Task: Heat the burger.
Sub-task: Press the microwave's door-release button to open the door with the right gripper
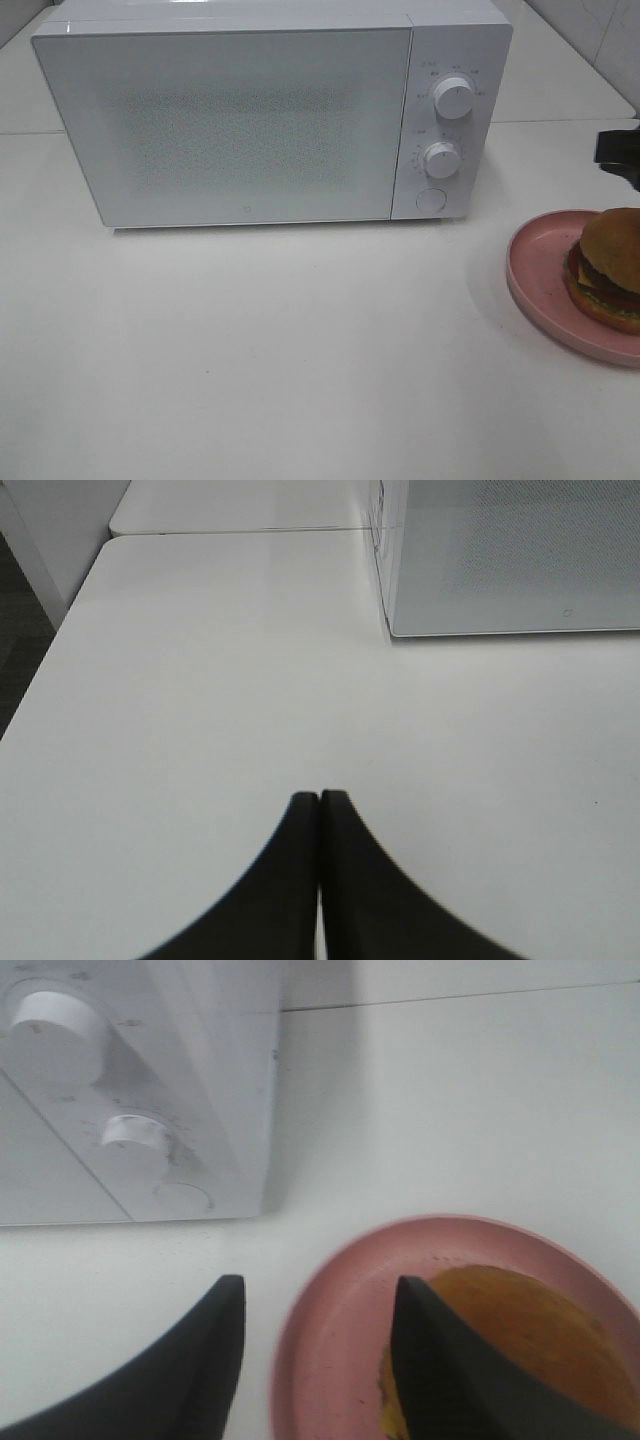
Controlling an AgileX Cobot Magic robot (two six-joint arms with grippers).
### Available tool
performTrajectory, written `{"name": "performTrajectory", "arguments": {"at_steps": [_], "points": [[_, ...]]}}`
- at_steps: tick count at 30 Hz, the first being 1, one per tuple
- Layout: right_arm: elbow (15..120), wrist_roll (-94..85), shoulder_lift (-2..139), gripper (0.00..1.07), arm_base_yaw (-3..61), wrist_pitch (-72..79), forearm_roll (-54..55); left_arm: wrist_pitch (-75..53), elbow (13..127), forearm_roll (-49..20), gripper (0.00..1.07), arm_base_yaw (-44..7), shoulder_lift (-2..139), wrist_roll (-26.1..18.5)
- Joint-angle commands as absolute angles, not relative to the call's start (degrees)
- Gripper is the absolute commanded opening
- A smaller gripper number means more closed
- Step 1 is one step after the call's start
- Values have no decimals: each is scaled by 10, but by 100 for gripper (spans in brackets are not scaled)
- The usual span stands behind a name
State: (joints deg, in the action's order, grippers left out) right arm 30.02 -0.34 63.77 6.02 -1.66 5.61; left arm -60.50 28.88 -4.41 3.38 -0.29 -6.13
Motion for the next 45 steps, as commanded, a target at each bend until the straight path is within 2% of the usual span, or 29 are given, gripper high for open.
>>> {"name": "performTrajectory", "arguments": {"at_steps": [1, 4, 8, 15, 17, 24, 28, 30, 31, 32, 33, 34, 35, 45], "points": [[303, -5, 682, 44, 125, 60, 54, -596, 288, -46, 0, 30, -15, -59], [303, -3, 693, 44, 140, 74, 54, -596, 288, -46, 0, 30, -15, -59], [303, 0, 748, 44, 198, 140, 54, -596, 288, -46, 0, 30, -15, -59], [303, 0, 808, 44, 241, 205, 54, -596, 288, -46, 0, 30, -15, -59], [303, 0, 844, 44, 273, 235, 54, -596, 288, -46, 0, 30, -15, -59], [303, 12, 897, 43, 311, 272, 54, -596, 288, -46, 0, 30, -15, -59], [303, 23, 918, 38, 313, 274, 54, -596, 288, -46, 0, 30, -15, -59], [303, 28, 938, 26, 313, 274, 54, -596, 288, -46, 0, 30, -15, -59], [303, 28, 938, 26, 313, 274, 54, -596, 288, -46, 0, 30, -15, -59], [303, 28, 939, 22, 313, 273, 54, -596, 288, -46, 0, 30, -15, -59], [303, 28, 939, 12, 313, 272, 54, -596, 288, -46, 0, 30, -15, -59], [303, 28, 939, 12, 313, 272, 54, -596, 288, -46, 0, 30, -15, -59], [307, 28, 939, 2, 313, 269, 54, -596, 288, -46, 0, 30, -15, -59], [354, 49, 951, 0, 313, 268, 56, -596, 288, -46, 0, 30, -15, -59]]}}
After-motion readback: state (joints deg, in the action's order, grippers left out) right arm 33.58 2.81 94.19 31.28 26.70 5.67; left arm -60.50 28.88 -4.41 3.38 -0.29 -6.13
